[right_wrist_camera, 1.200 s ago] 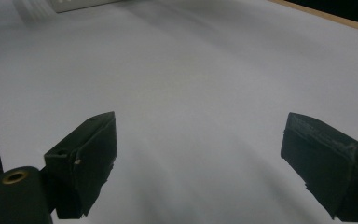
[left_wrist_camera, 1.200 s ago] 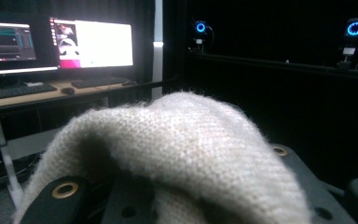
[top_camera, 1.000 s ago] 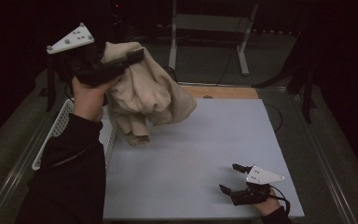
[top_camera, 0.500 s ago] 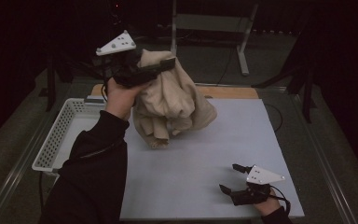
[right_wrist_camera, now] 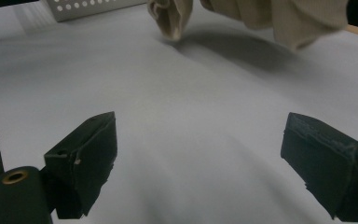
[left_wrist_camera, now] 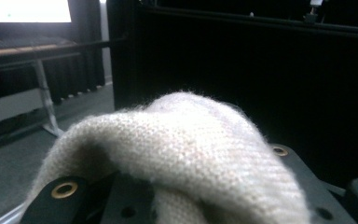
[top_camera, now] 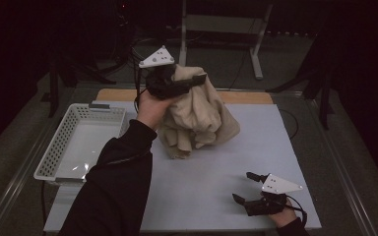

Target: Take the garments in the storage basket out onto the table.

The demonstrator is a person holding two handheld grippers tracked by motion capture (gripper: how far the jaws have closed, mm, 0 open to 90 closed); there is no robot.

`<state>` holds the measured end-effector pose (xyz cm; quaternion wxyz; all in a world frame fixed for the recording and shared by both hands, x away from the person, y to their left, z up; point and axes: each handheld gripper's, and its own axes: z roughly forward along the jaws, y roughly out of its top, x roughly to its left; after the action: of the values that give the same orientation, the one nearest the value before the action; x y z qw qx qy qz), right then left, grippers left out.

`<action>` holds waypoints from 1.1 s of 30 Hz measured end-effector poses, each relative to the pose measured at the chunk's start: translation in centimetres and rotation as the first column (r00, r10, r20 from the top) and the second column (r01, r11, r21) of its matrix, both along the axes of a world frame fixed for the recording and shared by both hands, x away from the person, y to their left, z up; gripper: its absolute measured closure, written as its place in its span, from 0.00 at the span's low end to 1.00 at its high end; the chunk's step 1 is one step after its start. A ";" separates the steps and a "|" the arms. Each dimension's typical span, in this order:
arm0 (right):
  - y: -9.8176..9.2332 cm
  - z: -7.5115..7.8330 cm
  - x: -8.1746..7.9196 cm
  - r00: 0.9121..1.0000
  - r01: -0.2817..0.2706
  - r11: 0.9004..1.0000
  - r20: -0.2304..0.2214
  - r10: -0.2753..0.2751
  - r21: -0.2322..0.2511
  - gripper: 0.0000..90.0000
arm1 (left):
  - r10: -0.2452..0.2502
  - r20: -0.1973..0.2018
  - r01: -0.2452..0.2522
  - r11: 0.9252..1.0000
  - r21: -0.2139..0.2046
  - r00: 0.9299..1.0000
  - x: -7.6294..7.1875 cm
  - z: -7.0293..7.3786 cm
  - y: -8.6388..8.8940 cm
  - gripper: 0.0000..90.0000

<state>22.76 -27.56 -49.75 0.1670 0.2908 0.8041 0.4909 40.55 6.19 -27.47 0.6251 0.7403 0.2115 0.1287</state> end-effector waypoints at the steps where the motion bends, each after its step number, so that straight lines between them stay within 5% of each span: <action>1: 0.0 0.0 0.0 1.000 0.001 1.000 0.000 -0.001 0.001 0.12 | -0.004 -0.006 0.004 1.000 0.001 1.000 0.1 -0.3 -0.3 0.79; 18: -0.1 -0.1 0.1 1.000 0.000 1.000 -0.007 0.000 0.005 0.12 | -0.057 -0.058 0.060 0.997 0.045 0.997 1.7 -4.9 -3.8 0.78; 33: -0.1 -0.1 0.1 1.000 -0.004 1.000 -0.009 0.004 0.001 0.12 | -0.092 -0.180 0.116 0.984 0.132 0.979 2.6 -11.3 -5.6 0.72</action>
<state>22.81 -27.62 -49.86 0.1623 0.2917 0.8051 0.4903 43.17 0.60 -38.75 0.5561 0.8012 0.2161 0.0458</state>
